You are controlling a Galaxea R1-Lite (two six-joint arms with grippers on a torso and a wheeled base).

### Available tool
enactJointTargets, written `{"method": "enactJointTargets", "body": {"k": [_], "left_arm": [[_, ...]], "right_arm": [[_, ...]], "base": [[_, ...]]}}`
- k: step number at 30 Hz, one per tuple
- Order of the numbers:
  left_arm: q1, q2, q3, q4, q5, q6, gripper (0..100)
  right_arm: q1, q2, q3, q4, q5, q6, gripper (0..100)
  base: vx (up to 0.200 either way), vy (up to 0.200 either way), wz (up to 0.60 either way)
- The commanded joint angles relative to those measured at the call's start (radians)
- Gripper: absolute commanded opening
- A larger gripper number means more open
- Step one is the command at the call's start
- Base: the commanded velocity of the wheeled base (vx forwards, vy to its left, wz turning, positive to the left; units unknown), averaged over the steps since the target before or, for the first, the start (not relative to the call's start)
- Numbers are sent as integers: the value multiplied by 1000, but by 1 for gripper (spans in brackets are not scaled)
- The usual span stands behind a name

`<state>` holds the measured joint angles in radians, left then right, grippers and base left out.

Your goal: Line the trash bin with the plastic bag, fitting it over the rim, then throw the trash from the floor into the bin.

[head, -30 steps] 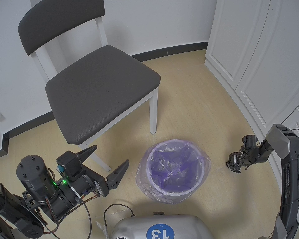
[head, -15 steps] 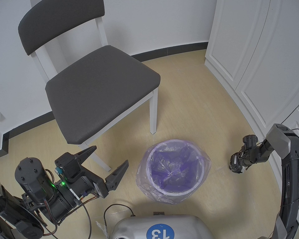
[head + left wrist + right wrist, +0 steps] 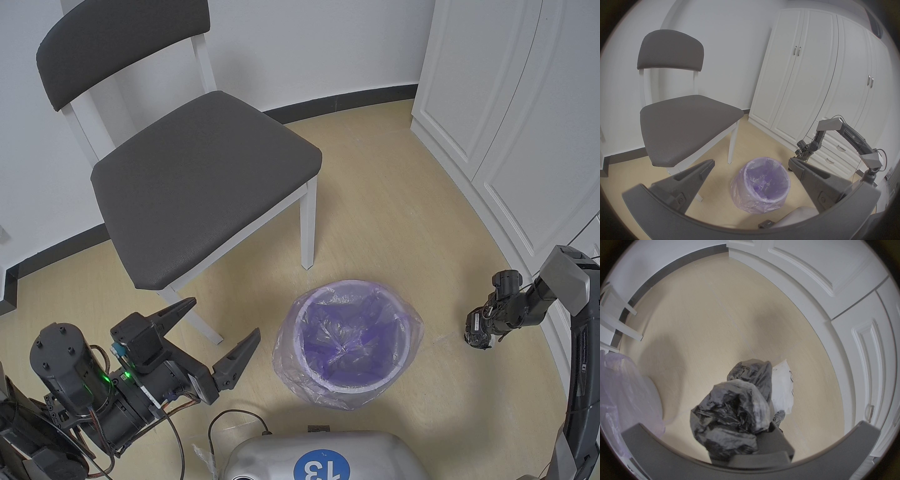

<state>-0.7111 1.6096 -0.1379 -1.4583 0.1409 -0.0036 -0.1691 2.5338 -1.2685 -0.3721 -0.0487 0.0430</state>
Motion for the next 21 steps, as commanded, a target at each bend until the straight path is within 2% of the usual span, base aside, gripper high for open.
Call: {"method": "enactJointTargets", "body": {"k": [1,3,4,6,8,16,21], "left_arm": [[-59,1,66,-99,-4,16,100],[-71,0,77,-113,-4,39,100],[-79,-17,86,-113,-4,96,100],[-77,-33,92,-113,-4,142,100],[-79,-43,93,-113,-4,159,100],[-71,-56,27,-113,3,148,100],[-65,-69,14,-113,8,162,100]], "right_arm": [[0,-133,80,-2,7,-15,0],[2,-155,92,-2,7,-20,0],[3,-198,116,-4,9,-25,0],[8,-248,146,-7,9,-26,0],[17,-310,179,-8,12,-25,0],[92,-578,319,-30,18,-15,0],[195,-787,465,-129,3,-17,0]], "base": [[0,0,0],[0,0,0],[0,0,0],[0,0,0],[0,0,0],[0,0,0],[0,0,0]]}}
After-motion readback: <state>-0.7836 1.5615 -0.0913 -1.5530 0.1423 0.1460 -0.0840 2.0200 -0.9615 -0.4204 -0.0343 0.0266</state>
